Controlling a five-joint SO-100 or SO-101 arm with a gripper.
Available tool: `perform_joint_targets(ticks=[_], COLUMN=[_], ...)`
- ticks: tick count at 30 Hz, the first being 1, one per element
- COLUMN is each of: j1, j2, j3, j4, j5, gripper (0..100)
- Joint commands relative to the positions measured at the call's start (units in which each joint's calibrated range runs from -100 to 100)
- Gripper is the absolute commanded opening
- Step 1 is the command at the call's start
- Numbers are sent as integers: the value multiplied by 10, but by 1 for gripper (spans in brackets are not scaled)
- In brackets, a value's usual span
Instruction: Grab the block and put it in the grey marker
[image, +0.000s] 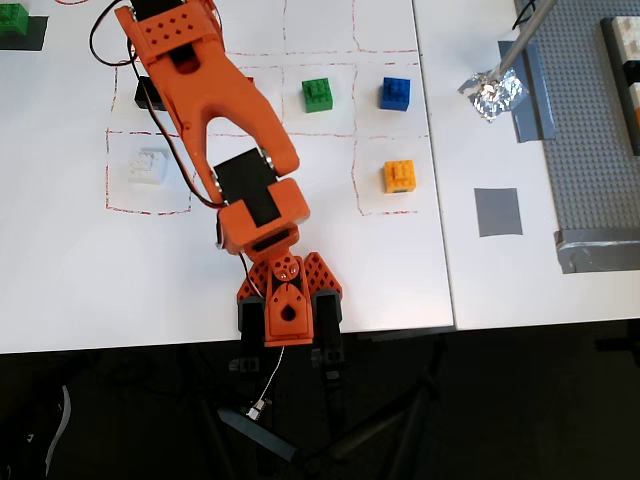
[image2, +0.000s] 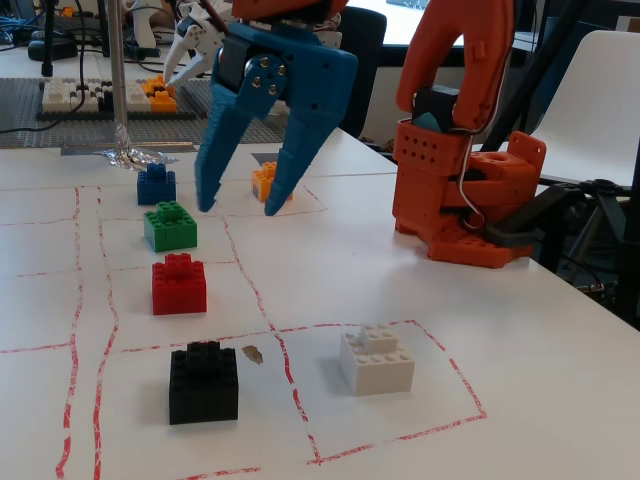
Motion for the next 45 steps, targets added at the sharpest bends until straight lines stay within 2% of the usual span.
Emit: perform_joint_targets(ticks=[1, 9, 16, 34, 45], j1=[17, 52, 78, 118, 136], j2=[-2, 64, 98, 167, 187], j3=[-56, -78, -80, -89, -86], j4=[-14, -42, -72, -110, -132], j5=[-6, -17, -18, -17, -13], gripper=[24, 34, 36, 33, 28])
